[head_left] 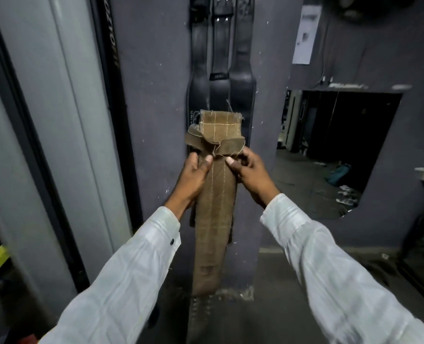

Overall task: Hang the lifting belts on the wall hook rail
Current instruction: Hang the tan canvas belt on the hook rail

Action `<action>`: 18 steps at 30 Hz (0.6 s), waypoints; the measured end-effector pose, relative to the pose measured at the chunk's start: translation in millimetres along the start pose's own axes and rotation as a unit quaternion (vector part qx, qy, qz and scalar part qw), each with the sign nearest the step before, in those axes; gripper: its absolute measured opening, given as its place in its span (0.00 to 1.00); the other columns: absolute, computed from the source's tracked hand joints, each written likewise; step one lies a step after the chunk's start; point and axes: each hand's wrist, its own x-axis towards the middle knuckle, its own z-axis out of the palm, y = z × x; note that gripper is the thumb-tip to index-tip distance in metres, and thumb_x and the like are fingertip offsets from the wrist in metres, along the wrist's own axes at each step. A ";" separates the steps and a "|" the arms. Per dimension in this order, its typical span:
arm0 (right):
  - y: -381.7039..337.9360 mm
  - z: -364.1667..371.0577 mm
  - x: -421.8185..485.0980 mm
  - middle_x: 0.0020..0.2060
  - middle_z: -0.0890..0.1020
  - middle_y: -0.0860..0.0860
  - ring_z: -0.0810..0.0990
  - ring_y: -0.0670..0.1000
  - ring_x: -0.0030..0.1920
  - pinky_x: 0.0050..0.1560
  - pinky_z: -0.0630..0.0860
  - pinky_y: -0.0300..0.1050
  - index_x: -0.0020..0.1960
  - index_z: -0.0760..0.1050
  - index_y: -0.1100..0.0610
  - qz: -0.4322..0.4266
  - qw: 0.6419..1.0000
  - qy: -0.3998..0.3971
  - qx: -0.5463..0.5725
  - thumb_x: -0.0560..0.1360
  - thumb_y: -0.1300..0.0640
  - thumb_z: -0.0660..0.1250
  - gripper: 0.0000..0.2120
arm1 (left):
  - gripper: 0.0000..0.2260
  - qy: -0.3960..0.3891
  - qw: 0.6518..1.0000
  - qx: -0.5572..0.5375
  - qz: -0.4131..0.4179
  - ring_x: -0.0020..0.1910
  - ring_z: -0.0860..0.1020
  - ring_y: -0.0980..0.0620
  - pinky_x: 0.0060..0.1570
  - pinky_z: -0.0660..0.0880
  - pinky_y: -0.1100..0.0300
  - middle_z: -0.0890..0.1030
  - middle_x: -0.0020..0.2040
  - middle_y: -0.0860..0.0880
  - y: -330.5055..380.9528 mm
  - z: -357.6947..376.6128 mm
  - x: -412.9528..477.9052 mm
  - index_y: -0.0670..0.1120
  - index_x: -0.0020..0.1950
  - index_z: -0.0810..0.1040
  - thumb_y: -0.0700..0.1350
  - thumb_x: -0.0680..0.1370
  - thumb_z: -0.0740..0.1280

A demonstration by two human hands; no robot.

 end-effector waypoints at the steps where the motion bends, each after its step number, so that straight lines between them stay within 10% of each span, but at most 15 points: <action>1: -10.3 -2.4 6.6 0.48 0.82 0.49 0.80 0.49 0.50 0.48 0.77 0.45 0.54 0.78 0.51 -0.011 1.000 0.004 -0.007 0.78 0.63 0.66 0.10 | 0.11 0.003 1.000 0.016 -0.004 0.52 0.77 0.45 0.59 0.75 0.40 0.77 0.53 0.41 9.3 1.1 5.2 0.41 0.59 0.71 0.47 0.82 0.64; 10: -29.1 27.0 34.6 0.52 0.83 0.51 0.81 0.54 0.54 0.60 0.77 0.61 0.54 0.76 0.49 -0.001 0.985 0.051 -0.163 0.72 0.36 0.60 0.20 | 0.07 0.095 0.991 -0.008 0.096 0.50 0.80 0.48 0.57 0.76 0.41 0.82 0.50 0.45 53.5 -5.6 43.3 0.43 0.53 0.76 0.45 0.78 0.67; 18: -28.2 41.0 33.0 0.46 0.83 0.48 0.81 0.54 0.51 0.58 0.77 0.57 0.52 0.72 0.50 -0.033 0.977 0.097 -0.187 0.77 0.36 0.58 0.18 | 0.08 0.121 0.981 0.012 0.149 0.50 0.79 0.51 0.57 0.76 0.43 0.83 0.50 0.47 64.0 -11.6 61.3 0.45 0.53 0.78 0.47 0.77 0.67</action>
